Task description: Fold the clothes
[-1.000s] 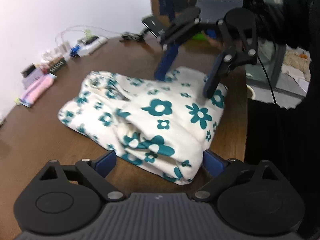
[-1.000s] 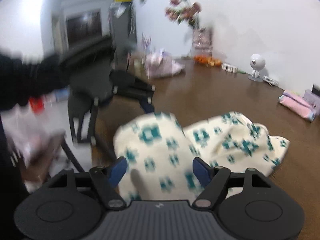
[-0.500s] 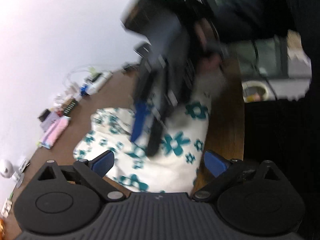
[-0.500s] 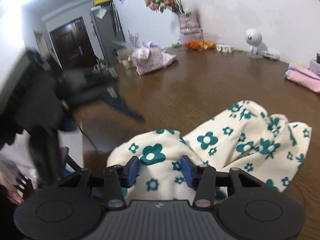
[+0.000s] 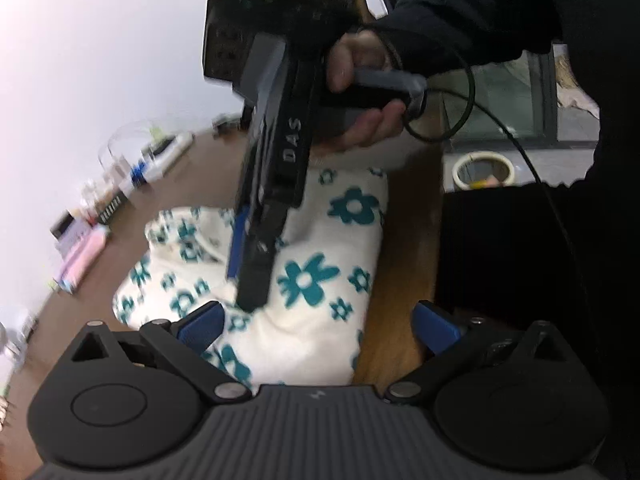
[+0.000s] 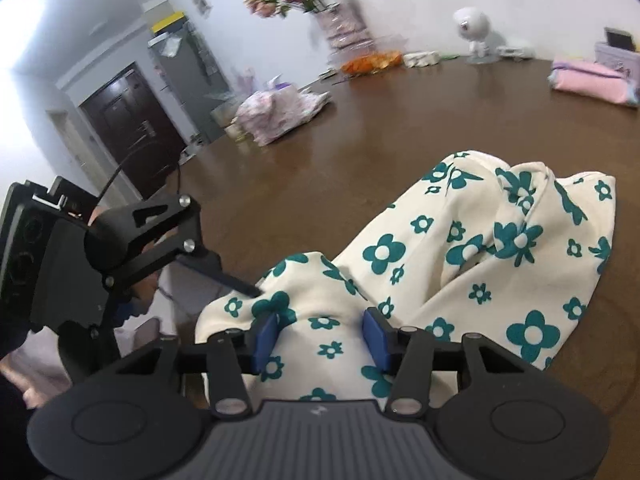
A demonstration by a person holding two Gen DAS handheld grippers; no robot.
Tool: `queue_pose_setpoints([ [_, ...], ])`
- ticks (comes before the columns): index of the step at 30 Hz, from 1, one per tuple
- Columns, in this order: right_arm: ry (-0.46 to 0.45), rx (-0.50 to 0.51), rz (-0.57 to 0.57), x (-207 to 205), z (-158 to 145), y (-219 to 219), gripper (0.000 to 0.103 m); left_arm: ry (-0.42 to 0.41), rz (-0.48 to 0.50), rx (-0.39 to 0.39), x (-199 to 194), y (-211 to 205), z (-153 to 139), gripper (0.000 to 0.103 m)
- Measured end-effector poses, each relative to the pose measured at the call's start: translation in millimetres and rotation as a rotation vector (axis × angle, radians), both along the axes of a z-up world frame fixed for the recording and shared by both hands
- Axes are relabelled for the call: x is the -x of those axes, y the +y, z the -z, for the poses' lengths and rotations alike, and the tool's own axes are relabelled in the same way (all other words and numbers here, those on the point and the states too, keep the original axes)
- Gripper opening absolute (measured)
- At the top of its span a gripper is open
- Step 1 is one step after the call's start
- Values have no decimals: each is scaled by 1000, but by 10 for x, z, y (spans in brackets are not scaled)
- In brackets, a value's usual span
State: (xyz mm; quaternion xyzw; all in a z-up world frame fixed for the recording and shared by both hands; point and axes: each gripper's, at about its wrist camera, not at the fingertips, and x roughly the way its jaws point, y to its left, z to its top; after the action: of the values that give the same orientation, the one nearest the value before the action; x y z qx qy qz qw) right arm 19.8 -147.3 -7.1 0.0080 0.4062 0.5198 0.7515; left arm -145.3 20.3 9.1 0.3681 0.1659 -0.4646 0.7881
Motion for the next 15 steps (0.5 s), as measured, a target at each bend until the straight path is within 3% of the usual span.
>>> queue_pose_setpoints([
  [3, 39, -19, -18, 102, 21, -47, 47, -89, 4, 1, 349, -40, 122, 103],
  [11, 98, -35, -71, 408, 40, -114, 46, -486, 64, -204, 913, -150, 636, 100],
  [13, 102, -36, -68, 476, 45, -137, 47, -569, 91, -256, 981, -158, 744, 81],
  [15, 104, -37, -63, 545, 49, -159, 47, -599, 79, -223, 999, -166, 709, 61],
])
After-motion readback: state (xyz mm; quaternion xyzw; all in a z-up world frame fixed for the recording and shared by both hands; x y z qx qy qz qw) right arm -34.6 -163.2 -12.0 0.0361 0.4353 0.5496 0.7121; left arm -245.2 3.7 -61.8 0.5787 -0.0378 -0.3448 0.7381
